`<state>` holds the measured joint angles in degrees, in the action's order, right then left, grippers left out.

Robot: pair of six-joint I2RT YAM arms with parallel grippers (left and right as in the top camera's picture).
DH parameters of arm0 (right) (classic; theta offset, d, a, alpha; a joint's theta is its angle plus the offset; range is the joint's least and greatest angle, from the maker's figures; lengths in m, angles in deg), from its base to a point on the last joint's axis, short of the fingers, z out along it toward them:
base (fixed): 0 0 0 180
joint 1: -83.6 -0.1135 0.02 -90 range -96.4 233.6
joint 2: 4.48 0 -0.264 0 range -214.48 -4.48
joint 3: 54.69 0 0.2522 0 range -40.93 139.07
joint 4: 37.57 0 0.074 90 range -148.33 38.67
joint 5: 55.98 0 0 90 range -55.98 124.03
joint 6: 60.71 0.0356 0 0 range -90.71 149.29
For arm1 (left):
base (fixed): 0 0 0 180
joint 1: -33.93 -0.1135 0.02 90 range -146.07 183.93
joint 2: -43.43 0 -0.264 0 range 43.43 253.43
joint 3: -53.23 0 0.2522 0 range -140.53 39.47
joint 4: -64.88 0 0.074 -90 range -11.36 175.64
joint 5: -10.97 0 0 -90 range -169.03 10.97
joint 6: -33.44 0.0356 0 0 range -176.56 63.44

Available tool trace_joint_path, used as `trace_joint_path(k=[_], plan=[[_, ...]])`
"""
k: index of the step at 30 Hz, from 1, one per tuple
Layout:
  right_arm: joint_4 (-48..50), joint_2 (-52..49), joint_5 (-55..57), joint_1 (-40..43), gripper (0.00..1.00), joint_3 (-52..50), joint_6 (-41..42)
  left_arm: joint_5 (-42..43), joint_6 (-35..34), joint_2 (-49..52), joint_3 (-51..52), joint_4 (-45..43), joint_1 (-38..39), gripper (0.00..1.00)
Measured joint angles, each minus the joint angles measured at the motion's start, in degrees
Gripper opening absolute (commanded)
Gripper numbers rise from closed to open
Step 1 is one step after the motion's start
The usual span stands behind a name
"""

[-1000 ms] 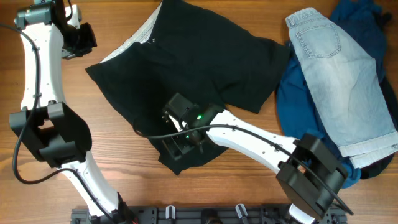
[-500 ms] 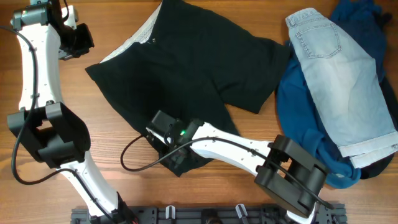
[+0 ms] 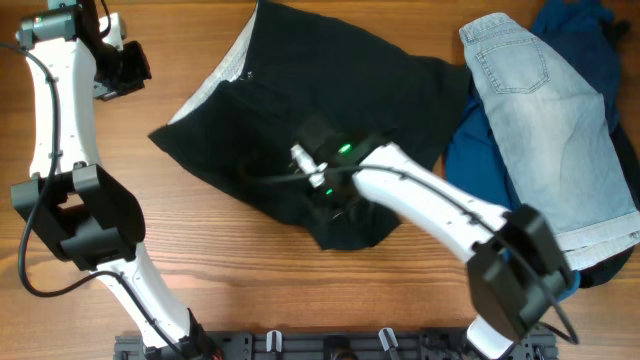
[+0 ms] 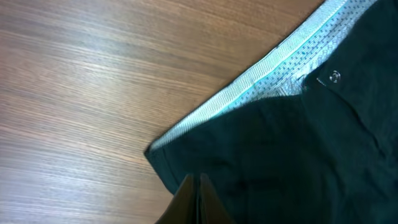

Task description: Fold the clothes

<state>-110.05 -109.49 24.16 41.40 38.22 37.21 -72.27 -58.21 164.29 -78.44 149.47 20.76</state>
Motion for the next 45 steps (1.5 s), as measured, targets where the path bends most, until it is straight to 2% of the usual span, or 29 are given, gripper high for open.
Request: trace_joint_path(k=[3,9,12,14,16,19,22,25,29,32,36,38,39,40,41,45], plan=[[-3.8,1.0,-2.0,8.0,0.04,0.1,-0.8,0.7,0.5,0.0,0.0,2.5,2.0,0.04],[-1.3,1.0,-5.0,23.2,0.04,0.1,-4.1,3.2,7.4,0.0,0.0,10.9,12.6,0.05],[0.6,1.0,-8.1,29.3,0.04,0.1,-5.9,3.7,7.4,0.0,0.0,15.1,15.8,0.19],[0.9,1.0,-9.0,30.0,0.04,0.1,-7.1,3.7,5.4,0.0,0.3,17.2,16.0,0.28],[1.0,1.0,-9.6,29.9,0.04,0.1,-8.0,3.7,3.8,-0.1,3.1,18.0,15.9,0.33],[1.5,1.0,-9.7,29.9,0.04,0.1,-8.3,3.7,2.6,-0.3,14.4,14.4,15.9,0.37],[1.1,1.0,-9.9,29.9,0.04,0.1,-8.3,3.7,2.6,-0.3,25.6,5.2,15.9,0.45],[0.9,1.0,-10.1,29.9,0.06,0.1,-8.3,3.5,2.4,-0.3,28.5,0.7,15.9,0.47],[0.9,1.0,-10.2,29.9,0.07,0.1,-8.3,1.0,0.7,-0.3,28.6,-2.6,15.9,0.56],[0.9,1.0,-10.3,29.9,0.07,0.1,-8.3,0.3,0.4,-0.3,29.5,-5.4,15.9,0.57],[0.7,1.0,-10.3,29.9,0.07,0.1,-8.3,-0.2,0.4,-0.3,33.7,-11.2,15.9,0.55],[0.7,1.0,-10.3,29.9,0.07,0.1,-8.3,-0.3,0.4,-1.4,35.3,-13.2,15.9,0.48],[0.6,1.0,-10.3,29.9,0.08,0.1,-8.3,-0.6,0.3,-2.1,36.3,-14.3,15.9,0.32],[0.7,1.0,-10.3,29.9,0.08,0.1,-8.3,-0.9,0.0,-2.6,37.1,-15.1,15.9,0.11],[0.7,1.0,-10.3,29.9,0.08,0.1,-8.3,-1.7,-0.1,-2.9,37.8,-16.0,15.8,0.04],[0.4,1.0,-10.3,29.9,0.07,0.1,-8.3,-2.6,-0.4,-3.2,38.6,-17.0,15.0,0.04]])
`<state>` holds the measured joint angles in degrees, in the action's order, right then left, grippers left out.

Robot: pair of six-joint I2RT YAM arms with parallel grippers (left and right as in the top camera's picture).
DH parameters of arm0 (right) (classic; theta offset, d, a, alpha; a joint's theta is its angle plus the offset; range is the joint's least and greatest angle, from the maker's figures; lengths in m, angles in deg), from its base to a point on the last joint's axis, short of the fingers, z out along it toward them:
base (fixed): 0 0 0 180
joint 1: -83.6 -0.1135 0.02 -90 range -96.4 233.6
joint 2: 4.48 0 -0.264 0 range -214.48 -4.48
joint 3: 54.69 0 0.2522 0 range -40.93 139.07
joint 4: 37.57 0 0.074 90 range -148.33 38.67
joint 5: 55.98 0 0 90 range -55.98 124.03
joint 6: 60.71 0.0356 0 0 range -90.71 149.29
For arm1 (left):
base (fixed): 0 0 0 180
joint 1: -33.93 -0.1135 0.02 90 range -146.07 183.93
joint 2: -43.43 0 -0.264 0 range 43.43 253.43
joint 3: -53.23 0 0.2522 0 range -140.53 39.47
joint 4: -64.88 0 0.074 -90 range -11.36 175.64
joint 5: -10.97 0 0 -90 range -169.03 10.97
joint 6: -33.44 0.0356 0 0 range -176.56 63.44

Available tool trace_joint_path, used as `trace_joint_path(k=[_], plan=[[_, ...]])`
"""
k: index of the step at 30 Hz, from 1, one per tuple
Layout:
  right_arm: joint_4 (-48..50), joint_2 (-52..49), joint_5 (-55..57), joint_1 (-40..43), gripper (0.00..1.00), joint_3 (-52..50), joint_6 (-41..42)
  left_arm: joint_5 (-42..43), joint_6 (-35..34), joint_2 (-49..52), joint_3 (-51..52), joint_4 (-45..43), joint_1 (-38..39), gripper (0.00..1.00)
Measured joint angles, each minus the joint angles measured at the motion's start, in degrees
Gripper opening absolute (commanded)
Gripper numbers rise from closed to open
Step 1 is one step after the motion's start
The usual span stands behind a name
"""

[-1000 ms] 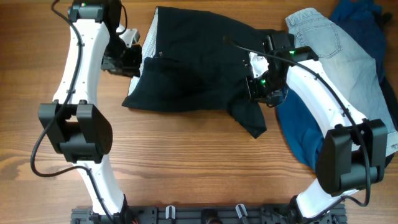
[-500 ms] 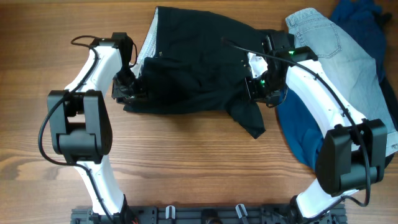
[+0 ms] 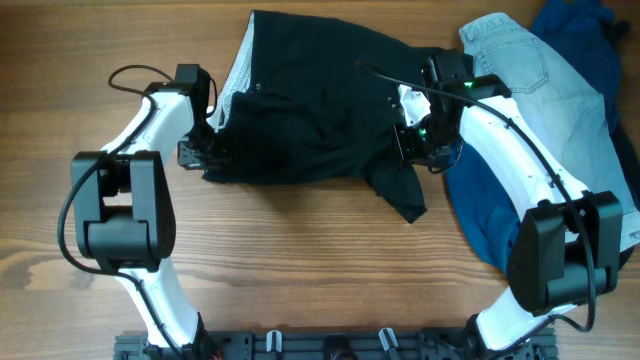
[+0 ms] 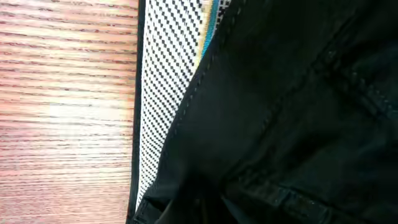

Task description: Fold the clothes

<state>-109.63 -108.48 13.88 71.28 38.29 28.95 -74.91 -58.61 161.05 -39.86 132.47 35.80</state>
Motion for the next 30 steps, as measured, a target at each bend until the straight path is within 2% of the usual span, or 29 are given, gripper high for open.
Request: trace_joint_path(k=[3,4,6,7,8,10,13,14,21,27,28,30], plan=[[-0.1,0.0,0.0,0.0,0.07,0.0,0.0,0.0,-0.6,-0.2,0.1,-0.2,0.0,0.04],[-0.3,0.0,0.0,0.0,0.08,0.0,0.0,0.0,-2.4,-0.3,0.2,-0.2,-0.1,0.29],[-0.3,0.0,0.0,0.0,0.09,0.0,0.0,0.3,-8.3,-0.9,0.6,0.5,-0.5,0.67],[-0.3,0.0,0.0,0.0,0.1,0.0,0.0,0.5,-11.7,-1.6,1.1,1.5,-0.9,0.78],[-0.3,0.0,0.0,0.0,0.1,0.0,0.0,1.0,-15.0,-3.1,1.6,2.5,-1.5,0.8],[-0.2,0.0,0.0,0.0,0.11,0.0,0.0,1.8,-18.6,-6.0,1.6,3.8,-2.1,0.8],[-0.2,0.0,0.0,0.0,0.11,0.0,0.0,2.8,-24.7,-10.7,1.6,7.7,-2.3,0.62],[-0.1,0.0,0.0,0.0,0.11,0.0,0.0,3.1,-26.5,-10.7,1.8,7.2,-2.3,0.61],[0.5,0.0,0.0,0.0,0.11,0.0,0.0,3.0,-34.9,-10.7,11.0,-1.0,-0.3,0.67],[0.5,0.0,0.0,0.0,0.12,0.0,0.0,-2.0,-40.3,-10.7,14.9,-10.1,-0.3,0.71],[0.5,0.0,0.0,0.0,0.12,0.0,0.0,-2.6,-41.0,-10.7,15.3,-12.1,-0.3,0.7],[0.5,0.0,0.0,0.0,0.12,0.0,0.0,-3.2,-42.0,-10.8,15.4,-15.6,-0.3,0.57]])
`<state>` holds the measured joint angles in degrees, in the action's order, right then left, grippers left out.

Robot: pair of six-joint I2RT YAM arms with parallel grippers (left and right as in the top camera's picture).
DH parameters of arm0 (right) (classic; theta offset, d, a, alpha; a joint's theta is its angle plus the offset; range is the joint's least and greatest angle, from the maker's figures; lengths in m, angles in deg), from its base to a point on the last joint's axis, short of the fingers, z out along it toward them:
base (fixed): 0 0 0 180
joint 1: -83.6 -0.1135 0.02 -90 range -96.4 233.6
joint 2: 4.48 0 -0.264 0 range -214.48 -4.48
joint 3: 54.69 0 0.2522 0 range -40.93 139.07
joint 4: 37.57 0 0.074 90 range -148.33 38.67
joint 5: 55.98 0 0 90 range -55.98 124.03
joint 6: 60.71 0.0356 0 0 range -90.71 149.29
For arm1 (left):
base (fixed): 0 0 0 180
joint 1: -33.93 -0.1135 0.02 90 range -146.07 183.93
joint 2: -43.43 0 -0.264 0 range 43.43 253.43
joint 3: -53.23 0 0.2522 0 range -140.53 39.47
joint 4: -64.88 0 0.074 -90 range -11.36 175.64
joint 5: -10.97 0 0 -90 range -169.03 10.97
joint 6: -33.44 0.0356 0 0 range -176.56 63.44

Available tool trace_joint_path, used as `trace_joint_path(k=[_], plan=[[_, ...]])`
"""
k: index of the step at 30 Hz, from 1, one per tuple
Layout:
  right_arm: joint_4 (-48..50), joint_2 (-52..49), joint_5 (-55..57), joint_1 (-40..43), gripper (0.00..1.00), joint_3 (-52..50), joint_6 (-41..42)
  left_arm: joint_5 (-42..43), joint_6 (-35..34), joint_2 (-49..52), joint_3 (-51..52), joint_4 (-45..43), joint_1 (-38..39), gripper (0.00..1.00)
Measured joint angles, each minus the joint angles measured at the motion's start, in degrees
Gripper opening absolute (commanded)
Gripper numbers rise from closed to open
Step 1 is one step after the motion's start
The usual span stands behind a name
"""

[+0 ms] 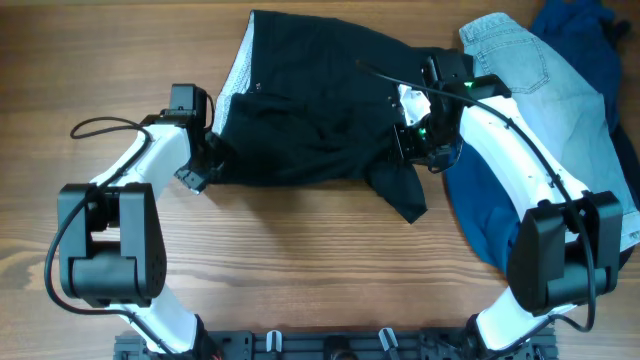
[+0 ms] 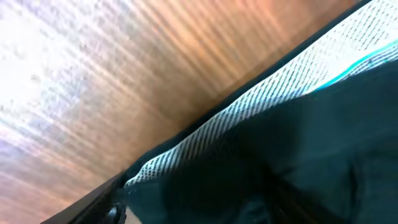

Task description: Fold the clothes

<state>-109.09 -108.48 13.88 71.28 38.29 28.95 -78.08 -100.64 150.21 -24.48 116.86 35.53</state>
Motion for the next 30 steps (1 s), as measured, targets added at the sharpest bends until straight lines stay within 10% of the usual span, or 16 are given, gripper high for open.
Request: trace_joint_path(k=[2,3,6,20,30], plan=[[0.0,0.0,0.0,0.0,0.23,0.0,0.0,-0.4,-0.4,0.0,0.1,-1.9,0.0,0.06],[0.0,0.0,0.0,0.0,0.42,0.0,0.0,-0.5,-0.9,0.0,0.2,-2.9,0.0,0.04],[-0.2,0.0,0.0,0.0,0.62,0.0,0.4,-0.7,-1.1,0.0,0.2,-4.5,0.0,0.04],[-10.6,14.0,8.3,-10.7,0.54,-0.3,3.3,-2.9,-1.1,0.0,0.3,-7.1,0.0,0.04],[11.0,14.9,26.8,-19.1,0.48,-18.6,18.0,-3.3,-0.6,0.0,0.3,-7.2,0.0,0.04]])
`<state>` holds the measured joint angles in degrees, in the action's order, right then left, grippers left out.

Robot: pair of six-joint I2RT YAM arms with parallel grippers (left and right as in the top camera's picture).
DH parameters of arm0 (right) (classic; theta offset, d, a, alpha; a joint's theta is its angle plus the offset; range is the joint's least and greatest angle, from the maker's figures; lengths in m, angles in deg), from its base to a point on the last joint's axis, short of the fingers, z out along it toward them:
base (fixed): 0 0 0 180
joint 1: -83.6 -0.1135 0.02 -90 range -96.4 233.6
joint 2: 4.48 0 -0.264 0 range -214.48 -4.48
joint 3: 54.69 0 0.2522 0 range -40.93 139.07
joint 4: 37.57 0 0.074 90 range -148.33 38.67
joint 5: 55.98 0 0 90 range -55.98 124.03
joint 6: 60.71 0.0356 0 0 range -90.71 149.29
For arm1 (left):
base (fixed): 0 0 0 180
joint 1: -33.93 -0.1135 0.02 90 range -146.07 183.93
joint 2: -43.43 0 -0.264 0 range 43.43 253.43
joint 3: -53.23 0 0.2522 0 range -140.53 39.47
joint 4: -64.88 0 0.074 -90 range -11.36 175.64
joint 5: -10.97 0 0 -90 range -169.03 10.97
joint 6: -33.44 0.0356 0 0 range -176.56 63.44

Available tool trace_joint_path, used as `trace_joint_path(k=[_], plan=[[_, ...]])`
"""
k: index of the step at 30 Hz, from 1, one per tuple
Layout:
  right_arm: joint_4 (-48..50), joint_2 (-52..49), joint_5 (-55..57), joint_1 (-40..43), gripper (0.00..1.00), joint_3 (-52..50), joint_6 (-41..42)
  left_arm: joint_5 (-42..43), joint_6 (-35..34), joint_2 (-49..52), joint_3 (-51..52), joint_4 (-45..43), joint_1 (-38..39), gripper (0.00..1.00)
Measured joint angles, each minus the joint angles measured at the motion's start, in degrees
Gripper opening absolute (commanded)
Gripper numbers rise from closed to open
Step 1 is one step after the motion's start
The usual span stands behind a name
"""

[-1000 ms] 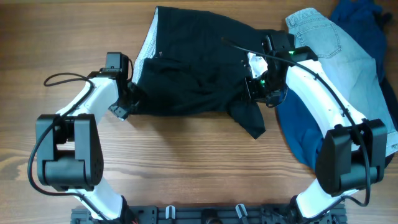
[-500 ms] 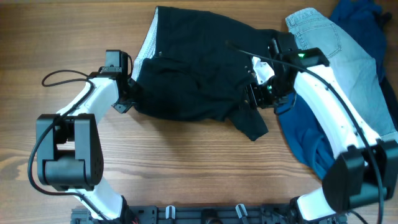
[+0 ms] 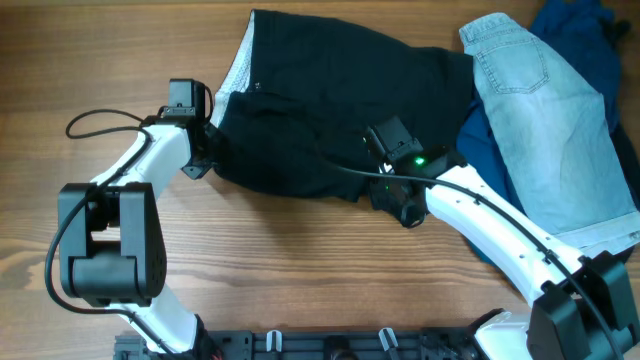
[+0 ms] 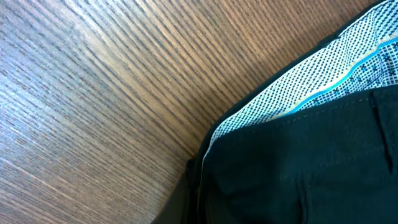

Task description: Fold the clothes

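Observation:
Black shorts (image 3: 330, 110) lie spread across the upper middle of the table, with the dotted white waistband lining (image 4: 292, 93) turned out at their left end. My left gripper (image 3: 207, 152) sits at that left edge, shut on the black cloth just under the waistband (image 4: 198, 202). My right gripper (image 3: 386, 192) rests on the shorts' lower hem at the right. Its fingers are dark against the dark cloth, so their state is hidden.
Light blue denim shorts (image 3: 550, 120) lie at the right on top of a dark blue garment (image 3: 475, 160). More dark blue cloth (image 3: 585, 20) is bunched at the top right corner. Bare wood (image 3: 300, 270) runs along the front.
My right gripper has left the shorts' right side and now sits lower, on the hem where a loose flap hung. My left gripper stays at the waistband corner, turned slightly.
At first my left gripper hung shut above the table's far left while the right pressed into the skewed black shorts. Then both were at the shorts' two ends, with the shorts lying straight. Now the left is still at its end and the right is on the lower hem.

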<state>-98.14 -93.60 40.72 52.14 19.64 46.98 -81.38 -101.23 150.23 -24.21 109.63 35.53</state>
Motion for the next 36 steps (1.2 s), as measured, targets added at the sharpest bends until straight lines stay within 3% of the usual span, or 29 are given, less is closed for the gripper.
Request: trace_joint_path(k=[6,9,12,18,19,20,21,23,28,30,32,34,36], plan=[[7.4,-1.2,1.3,0.0,0.47,-4.8,-2.1,0.0,0.0,0.0,0.0,0.0,0.0,0.04],[7.7,-3.9,1.5,0.0,0.29,-5.3,-2.3,0.0,0.0,0.0,0.0,0.0,0.0,0.04],[8.6,-6.4,1.6,0.0,0.04,-5.4,-2.4,-0.1,0.0,0.0,0.0,0.0,0.0,0.04],[9.4,-7.7,1.6,1.1,0.04,-5.4,-0.8,-0.9,3.1,0.0,0.1,-2.8,-0.3,0.04],[9.0,-7.7,1.2,1.4,0.12,-5.4,-0.8,-0.8,3.7,-0.1,0.1,-2.8,-0.5,0.04],[8.9,-7.5,0.9,1.8,0.35,-5.4,-0.8,-0.8,3.9,-0.6,0.1,-2.8,-0.9,0.04],[8.8,-7.3,0.7,2.1,0.51,-5.4,-0.9,-0.9,4.1,-1.4,0.1,-2.8,-1.2,0.04],[8.7,-7.1,-0.3,2.6,0.65,-5.4,-1.7,-0.9,4.2,-2.8,0.1,-2.8,-1.4,0.04],[11.3,-8.9,-2.0,2.8,0.66,-5.7,-4.0,-0.9,4.5,-3.3,0.1,-3.0,-1.4,0.04],[12.8,-11.5,-2.4,2.8,0.55,-5.7,-4.8,-0.9,4.5,-3.3,0.1,-3.0,-1.4,0.04],[12.8,-11.5,-2.6,2.8,0.25,-5.6,-5.5,-0.9,4.5,-3.3,0.1,-3.0,-1.4,0.04],[12.9,-11.5,-3.1,2.8,0.04,-5.6,-5.6,-0.9,4.5,-3.3,0.1,-3.0,-1.4,0.04],[12.6,-11.6,-3.9,2.8,0.04,-5.4,-5.5,-0.9,4.5,-3.3,0.1,-3.0,-1.4,0.04]])
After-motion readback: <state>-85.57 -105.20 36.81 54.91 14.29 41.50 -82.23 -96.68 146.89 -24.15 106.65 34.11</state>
